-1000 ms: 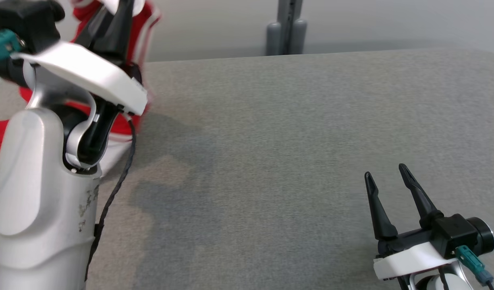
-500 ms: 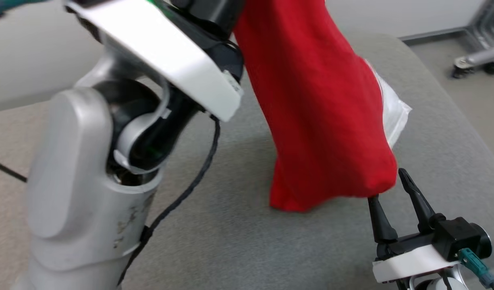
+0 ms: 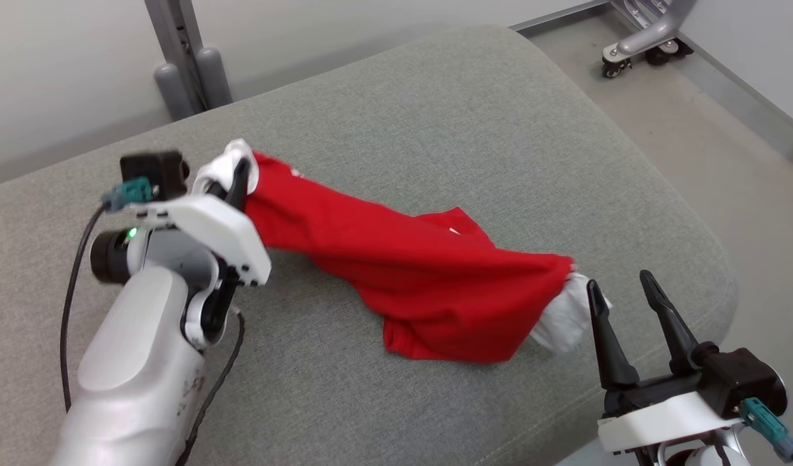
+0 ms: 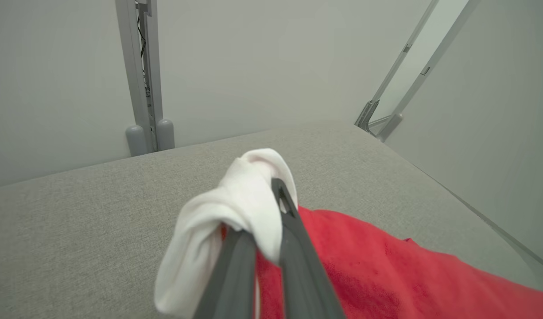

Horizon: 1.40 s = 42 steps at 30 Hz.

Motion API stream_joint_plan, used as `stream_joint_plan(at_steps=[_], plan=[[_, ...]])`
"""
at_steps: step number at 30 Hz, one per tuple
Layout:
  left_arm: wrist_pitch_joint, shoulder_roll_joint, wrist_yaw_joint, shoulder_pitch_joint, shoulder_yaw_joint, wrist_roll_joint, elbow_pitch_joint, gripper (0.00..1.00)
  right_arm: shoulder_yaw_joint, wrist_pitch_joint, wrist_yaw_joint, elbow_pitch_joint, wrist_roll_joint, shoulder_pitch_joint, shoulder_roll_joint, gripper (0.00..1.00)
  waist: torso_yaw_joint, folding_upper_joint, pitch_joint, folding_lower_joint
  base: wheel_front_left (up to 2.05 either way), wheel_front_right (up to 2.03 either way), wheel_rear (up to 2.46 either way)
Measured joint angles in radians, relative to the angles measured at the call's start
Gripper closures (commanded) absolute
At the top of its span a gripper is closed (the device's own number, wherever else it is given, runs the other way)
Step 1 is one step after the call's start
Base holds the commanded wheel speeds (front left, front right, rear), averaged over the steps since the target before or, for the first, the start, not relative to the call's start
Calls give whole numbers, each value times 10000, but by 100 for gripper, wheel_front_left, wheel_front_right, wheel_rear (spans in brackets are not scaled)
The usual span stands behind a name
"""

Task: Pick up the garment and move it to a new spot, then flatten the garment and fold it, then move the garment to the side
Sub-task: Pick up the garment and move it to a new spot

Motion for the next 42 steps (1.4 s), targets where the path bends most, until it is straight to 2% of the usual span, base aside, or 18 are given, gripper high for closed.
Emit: stream_joint_plan(at_steps=[4, 5, 6, 7, 11, 14, 18, 22, 28, 34, 42], plan=[[-1164, 104, -73, 135, 173, 69, 1453, 100, -46, 0, 0, 17, -211, 41, 0, 0, 183, 0, 29, 0, 0, 0, 0], [-1407, 115, -115, 134, 203, 69, 1703, 87, -58, 0, 0, 17, -280, 41, 0, 0, 274, 0, 18, 0, 0, 0, 0], [-1595, 100, -188, 130, 205, 69, 1941, 57, -75, 0, 0, 17, -372, 40, 2, 0, 380, 0, 2, 0, 0, 0, 0], [-1743, 84, -278, 126, 157, 86, 2128, 0, -105, 0, 0, 13, -451, 40, 2, 0, 493, -1, -16, 0, 0, 0, 0], [-2182, 21, -755, 114, -140, 251, 2433, 0, -176, 0, 0, -8, -715, 41, 4, 0, 998, 0, -155, 0, 0, 0, 0], [-3018, 151, -840, 306, -178, 430, 1893, 0, -313, 0, 0, -90, -884, 93, 8, 0, 1404, 0, -314, 0, 0, 0, 0], [-3561, 316, -399, 1491, 224, 694, 205, 0, -650, 0, 0, -255, -1064, 345, 10, 0, 1981, 0, -555, 0, 0, 0, 0], [-3605, 345, 253, 3390, 930, 1457, -2278, 0, -1024, -2, 0, -431, -1220, 709, 8, 0, 2636, 0, -801, 0, 0, 0, 0], [-3611, -221, 372, 6168, 1906, 2727, -4328, 0, -1522, -21, 0, -573, -1329, 1075, -138, 0, 3630, 0, -1176, 0, 0, 0, 0], [-3613, -694, 86, 7530, 2566, 3281, -4759, 0, -1893, -23, 0, -612, -1338, 1325, -230, 0, 4318, 0, -1506, 0, 0, 0, 0], [-3613, -888, -857, 8337, 3060, 3960, -4489, 0, -2075, -25, 0, -182, -1310, 1574, -203, 0, 4975, 0, -1995, 0, 0, 0, 0]])
